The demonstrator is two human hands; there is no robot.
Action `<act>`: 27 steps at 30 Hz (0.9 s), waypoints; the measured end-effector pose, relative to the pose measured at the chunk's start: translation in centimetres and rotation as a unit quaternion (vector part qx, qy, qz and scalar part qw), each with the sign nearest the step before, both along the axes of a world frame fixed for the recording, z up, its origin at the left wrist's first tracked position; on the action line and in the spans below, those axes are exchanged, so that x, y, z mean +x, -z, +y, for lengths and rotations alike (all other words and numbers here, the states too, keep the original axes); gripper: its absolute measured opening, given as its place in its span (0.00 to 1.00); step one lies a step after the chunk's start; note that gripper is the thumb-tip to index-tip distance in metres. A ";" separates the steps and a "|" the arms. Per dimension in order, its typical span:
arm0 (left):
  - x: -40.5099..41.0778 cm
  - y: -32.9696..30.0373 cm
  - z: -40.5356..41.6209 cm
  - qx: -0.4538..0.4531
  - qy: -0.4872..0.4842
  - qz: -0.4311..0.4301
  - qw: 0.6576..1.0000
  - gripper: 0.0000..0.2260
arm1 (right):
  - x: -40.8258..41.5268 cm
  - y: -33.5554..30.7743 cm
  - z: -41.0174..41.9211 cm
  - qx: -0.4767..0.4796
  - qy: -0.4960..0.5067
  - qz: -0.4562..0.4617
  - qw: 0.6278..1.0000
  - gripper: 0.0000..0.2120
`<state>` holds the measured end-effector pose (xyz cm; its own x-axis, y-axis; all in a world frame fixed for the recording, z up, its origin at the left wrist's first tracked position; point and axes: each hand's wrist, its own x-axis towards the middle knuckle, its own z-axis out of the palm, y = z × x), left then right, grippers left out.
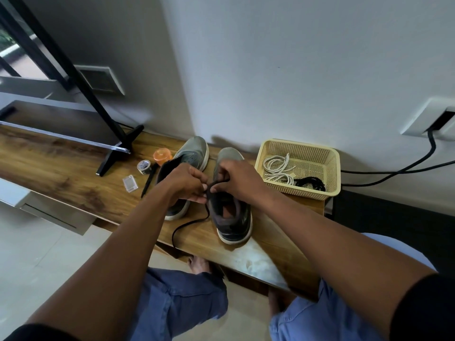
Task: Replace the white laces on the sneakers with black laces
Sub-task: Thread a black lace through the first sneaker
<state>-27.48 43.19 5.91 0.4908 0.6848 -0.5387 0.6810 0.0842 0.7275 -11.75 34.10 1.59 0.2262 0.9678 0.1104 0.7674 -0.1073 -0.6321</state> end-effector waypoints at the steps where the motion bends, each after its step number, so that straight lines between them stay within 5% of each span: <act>1: -0.1 0.1 0.2 -0.017 -0.004 -0.006 1.000 0.10 | 0.0 0.1 0.1 0.003 -0.006 -0.003 1.000 0.19; 11: 0.0 0.4 0.2 -0.035 -0.023 -0.011 0.999 0.06 | 0.0 -1.1 0.0 -0.064 -0.024 -0.056 0.996 0.14; 15: 0.3 0.0 0.1 0.100 -0.013 0.043 0.994 0.06 | -0.6 -1.3 -0.2 -0.046 0.024 -0.095 0.994 0.22; 21: 0.2 -0.8 0.1 0.290 0.005 0.075 0.954 0.11 | -1.3 -1.8 -0.5 -0.040 0.038 -0.153 0.987 0.17; 24: 0.1 -0.7 0.1 0.238 -0.012 0.054 0.970 0.09 | -1.3 -1.7 -0.8 -0.059 0.031 -0.136 0.988 0.15; 27: -0.2 -0.8 0.2 0.145 -0.026 0.042 0.988 0.05 | -1.2 -1.7 -0.9 -0.081 0.002 -0.077 0.994 0.25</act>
